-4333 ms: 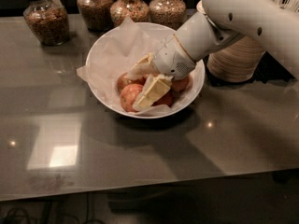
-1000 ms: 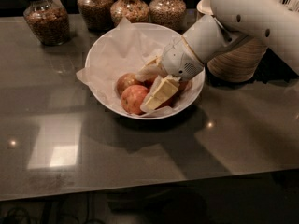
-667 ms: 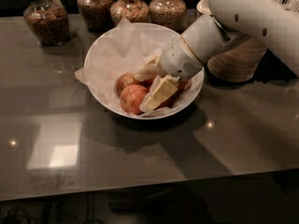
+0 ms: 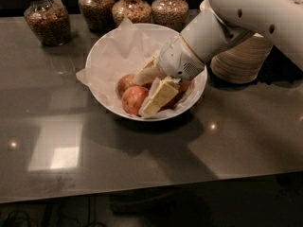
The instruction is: Pick apple from white bowl
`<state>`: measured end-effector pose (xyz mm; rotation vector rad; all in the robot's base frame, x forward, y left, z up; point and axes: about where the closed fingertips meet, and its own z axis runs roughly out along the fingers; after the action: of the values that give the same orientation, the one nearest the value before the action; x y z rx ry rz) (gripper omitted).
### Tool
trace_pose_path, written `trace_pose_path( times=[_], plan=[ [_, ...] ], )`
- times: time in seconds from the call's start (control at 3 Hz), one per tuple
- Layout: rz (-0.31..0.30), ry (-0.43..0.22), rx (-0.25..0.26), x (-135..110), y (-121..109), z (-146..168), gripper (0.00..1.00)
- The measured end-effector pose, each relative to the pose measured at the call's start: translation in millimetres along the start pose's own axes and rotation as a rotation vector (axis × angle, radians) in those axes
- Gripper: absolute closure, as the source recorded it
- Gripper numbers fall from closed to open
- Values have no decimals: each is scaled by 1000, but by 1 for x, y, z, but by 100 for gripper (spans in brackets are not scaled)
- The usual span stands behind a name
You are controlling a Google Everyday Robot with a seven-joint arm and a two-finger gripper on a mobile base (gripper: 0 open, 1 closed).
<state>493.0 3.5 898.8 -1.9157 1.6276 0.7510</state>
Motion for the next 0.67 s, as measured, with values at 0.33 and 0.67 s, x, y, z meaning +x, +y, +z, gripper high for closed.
trace_pose_path(
  times=[0.33,0.67],
  plan=[
    [-51,35,16,-21,23,-12,46],
    [-55,36,20,-24,24,-13,64]
  ],
)
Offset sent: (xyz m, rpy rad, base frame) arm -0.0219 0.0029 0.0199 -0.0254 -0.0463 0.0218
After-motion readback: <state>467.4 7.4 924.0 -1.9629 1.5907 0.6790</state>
